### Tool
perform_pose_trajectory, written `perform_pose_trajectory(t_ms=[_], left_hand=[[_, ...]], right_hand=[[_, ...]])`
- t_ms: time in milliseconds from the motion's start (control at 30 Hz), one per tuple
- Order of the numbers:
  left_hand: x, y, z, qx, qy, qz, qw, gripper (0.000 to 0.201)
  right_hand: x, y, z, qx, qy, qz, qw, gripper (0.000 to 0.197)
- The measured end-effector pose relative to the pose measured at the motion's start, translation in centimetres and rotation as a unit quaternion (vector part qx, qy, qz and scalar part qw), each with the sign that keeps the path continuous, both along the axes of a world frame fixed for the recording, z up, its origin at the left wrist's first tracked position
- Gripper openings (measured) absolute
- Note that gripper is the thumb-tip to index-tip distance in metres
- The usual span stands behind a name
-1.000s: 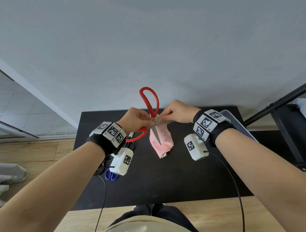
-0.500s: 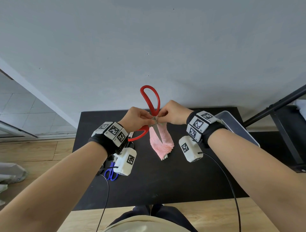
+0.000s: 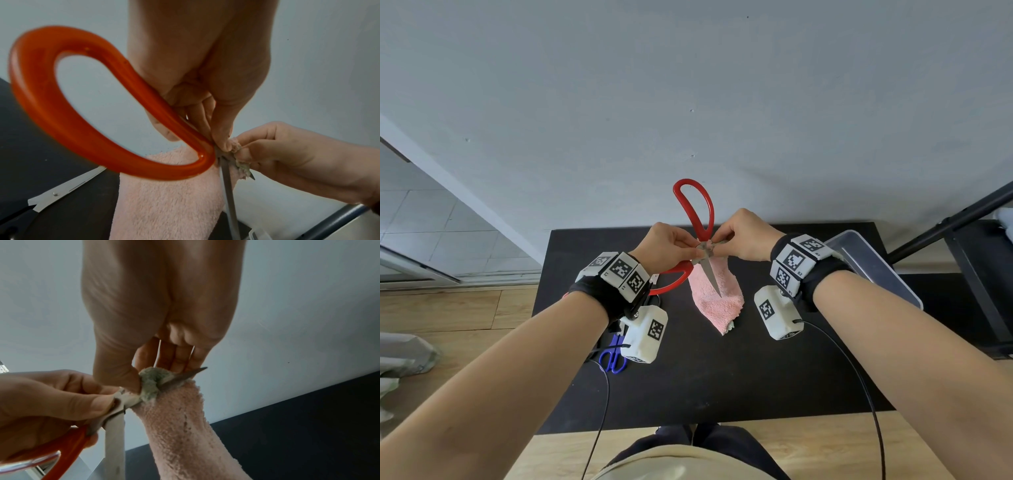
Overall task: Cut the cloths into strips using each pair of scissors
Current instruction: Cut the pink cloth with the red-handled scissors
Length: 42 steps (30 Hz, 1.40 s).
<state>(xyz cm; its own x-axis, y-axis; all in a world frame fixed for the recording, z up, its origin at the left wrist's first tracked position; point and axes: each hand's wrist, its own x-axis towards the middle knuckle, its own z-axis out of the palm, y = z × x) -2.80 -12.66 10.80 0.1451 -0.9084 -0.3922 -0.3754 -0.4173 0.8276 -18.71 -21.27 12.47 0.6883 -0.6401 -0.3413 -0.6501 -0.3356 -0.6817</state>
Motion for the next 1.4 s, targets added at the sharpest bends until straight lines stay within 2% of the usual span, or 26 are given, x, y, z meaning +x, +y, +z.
perform_pose_trajectory(t_ms=[300, 467, 633, 733, 800, 933, 1067, 1233, 1400], left_hand=[[0.1, -0.3, -0.3, 0.007, -0.009, -0.01, 1.0, 0.02], [2.7, 0.7, -0.3, 0.026, 0.003, 0.019, 0.999, 0.015], [4.2, 0.9, -0.1, 0.042, 0.004, 0.005, 0.999, 0.013], [3.8, 0.6, 0.0, 0.04, 0.014, -0.011, 0.999, 0.014], [3.5, 0.5, 0.1, 0.041, 0.015, -0.025, 0.999, 0.012], [2.7, 0.3, 0.2, 0.033, 0.015, -0.048, 0.998, 0.008], [2.3, 0.1, 0.2, 0.021, 0.008, -0.052, 0.998, 0.012], [1.8, 0.2, 0.1, 0.013, 0.002, -0.053, 0.999, 0.014], [1.4, 0.1, 0.0, 0.001, 0.007, -0.034, 0.999, 0.018]], right_hand=[[-0.1, -0.1, -0.4, -0.018, 0.017, -0.003, 1.0, 0.023], [-4.3, -2.7, -1.2, -0.043, 0.073, -0.047, 0.995, 0.015], [-5.2, -4.4, -1.0, 0.046, -0.037, -0.142, 0.988, 0.021], [-3.7, -4.2, -0.3, 0.065, -0.061, -0.123, 0.988, 0.016], [-2.6, -3.5, 0.4, 0.076, -0.076, -0.097, 0.989, 0.004], [-0.5, -1.5, 1.0, 0.087, -0.093, -0.051, 0.99, 0.006], [0.5, -0.3, 0.4, 0.075, -0.037, -0.013, 0.996, 0.02], [0.8, -0.3, -0.1, 0.111, -0.015, -0.026, 0.993, 0.021], [1.6, 0.2, -0.1, 0.048, 0.054, 0.006, 0.997, 0.019]])
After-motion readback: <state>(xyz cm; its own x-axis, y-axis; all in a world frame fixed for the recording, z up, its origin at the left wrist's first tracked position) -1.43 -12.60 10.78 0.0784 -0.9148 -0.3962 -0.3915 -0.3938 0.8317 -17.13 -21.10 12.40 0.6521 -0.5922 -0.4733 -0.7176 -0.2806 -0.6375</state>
